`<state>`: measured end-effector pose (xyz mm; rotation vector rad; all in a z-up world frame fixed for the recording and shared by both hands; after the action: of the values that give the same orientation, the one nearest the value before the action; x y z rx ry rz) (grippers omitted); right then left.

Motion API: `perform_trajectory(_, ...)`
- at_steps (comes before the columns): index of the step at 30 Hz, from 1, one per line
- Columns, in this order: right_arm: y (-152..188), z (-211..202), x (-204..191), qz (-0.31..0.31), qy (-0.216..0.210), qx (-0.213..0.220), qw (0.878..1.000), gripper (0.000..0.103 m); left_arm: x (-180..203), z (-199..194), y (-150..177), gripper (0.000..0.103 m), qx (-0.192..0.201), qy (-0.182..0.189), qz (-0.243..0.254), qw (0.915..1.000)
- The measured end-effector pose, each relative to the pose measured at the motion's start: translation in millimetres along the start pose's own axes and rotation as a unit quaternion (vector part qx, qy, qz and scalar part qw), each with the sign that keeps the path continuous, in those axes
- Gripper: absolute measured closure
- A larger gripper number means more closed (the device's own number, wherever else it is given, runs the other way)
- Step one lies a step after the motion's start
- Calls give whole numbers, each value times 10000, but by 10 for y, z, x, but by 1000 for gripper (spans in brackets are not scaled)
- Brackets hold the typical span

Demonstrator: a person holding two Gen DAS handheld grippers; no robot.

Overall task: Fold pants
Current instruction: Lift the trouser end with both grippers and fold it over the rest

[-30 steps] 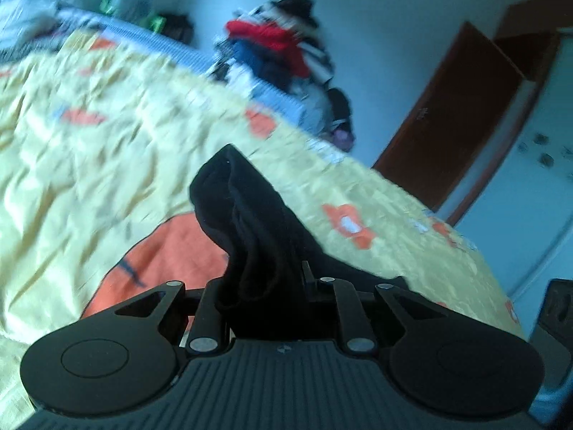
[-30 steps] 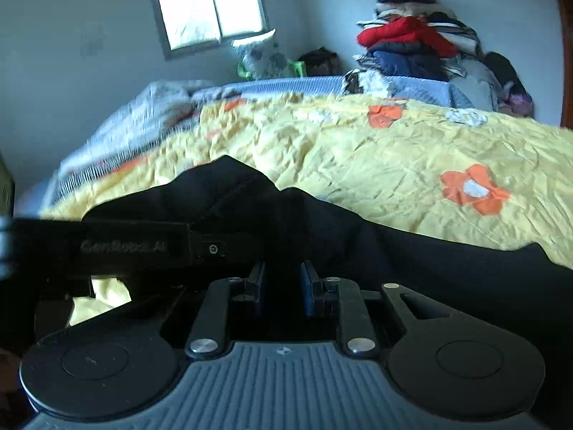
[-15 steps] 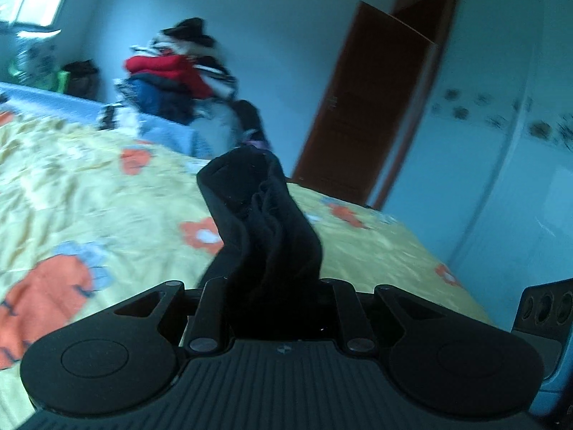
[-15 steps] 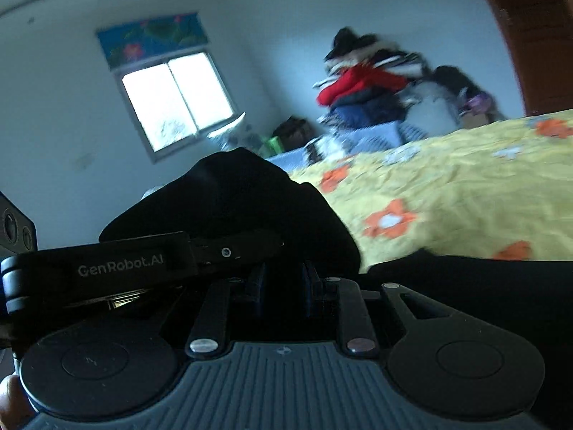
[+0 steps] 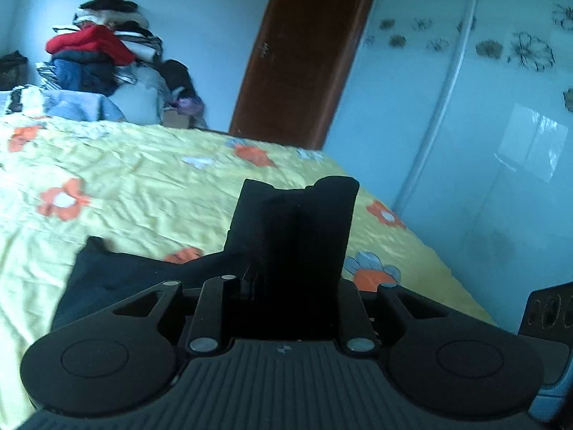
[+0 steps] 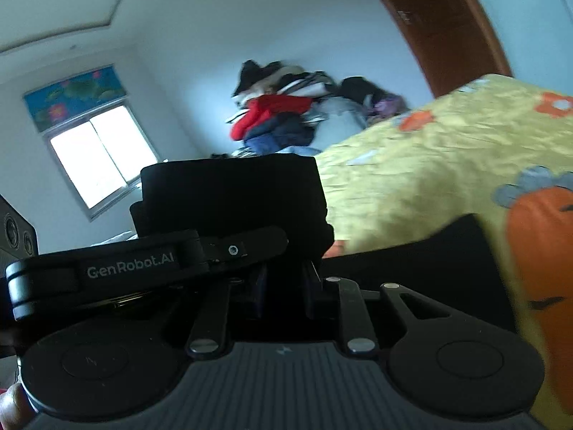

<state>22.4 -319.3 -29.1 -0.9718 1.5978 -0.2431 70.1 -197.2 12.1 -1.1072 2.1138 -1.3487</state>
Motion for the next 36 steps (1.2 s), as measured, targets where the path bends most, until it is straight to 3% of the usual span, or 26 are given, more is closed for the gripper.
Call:
perform_trajectory(5,-70,-127,292,80,319,101,9994,82,179,245,52,80,-132,231,9,9996)
perform_trajectory(8,-74,-200,472,128,639,76,9978,82,284,399,129,63,-285,429,-32,9987)
perform_trajectory(11,-53,-316,652,141,1080,-11,9941,82,305,476,251,36,-648,756,-214,9948)
perform_trajectory(13,-80,-466,769,66,1390,134,9902,77,262,408,280,33,-880,903,-220,9918)
perform_trajectory(16,-233,-726,888,-29,2066,599,9766,72,157,185,244,23,-772,1093,-60,9910)
perform_trajectory(18,-361,-813,791,-361,2330,922,9674,70,-5,25,185,6,-543,825,90,9951)
perform_trajectory(21,-505,-686,441,-798,1862,981,9743,70,-356,-184,63,3,-119,217,17,9997)
perform_trajectory(23,-514,-461,186,-1188,1424,707,9801,69,-568,-214,-12,4,-84,-213,0,9997)
perform_trajectory(26,-383,-80,-106,-1913,1174,184,9743,64,-805,-242,-84,3,-41,-370,-203,9991)
perform_trajectory(28,-248,241,-26,-2282,1363,-420,9631,50,-890,-158,-90,3,-266,-687,-53,9973)
perform_trajectory(29,-213,361,95,-2331,1587,-623,9574,49,-924,-99,-71,3,-412,-843,68,9956)
perform_trajectory(30,-190,465,268,-2448,1957,-745,9467,49,-966,-20,-27,4,-663,-963,278,9927)
perform_trajectory(31,-205,485,419,-2527,2288,-658,9378,38,-1007,66,19,5,-888,-1061,456,9893)
perform_trajectory(32,-253,435,500,-2388,2379,-496,9402,21,-1045,137,76,8,-1091,-1195,591,9850)
perform_trajectory(34,-359,212,528,-1959,2210,-117,9553,23,-1110,200,158,8,-1211,-1315,669,9816)
perform_trajectory(36,-429,63,517,-1942,2287,179,9538,22,-1187,244,226,7,-1274,-1262,640,9817)
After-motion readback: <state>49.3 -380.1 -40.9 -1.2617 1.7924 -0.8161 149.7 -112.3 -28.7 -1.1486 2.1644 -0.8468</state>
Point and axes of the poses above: each gripper's, at about its wrist camera, not at the fingertips, and z roughly the way its jaws point, x to its right, y to its underside, the point moved 5 cm from there along z, roughly the way its jaws point, and after that the axes turned 12 degrees about z, right-handed, at the moved point
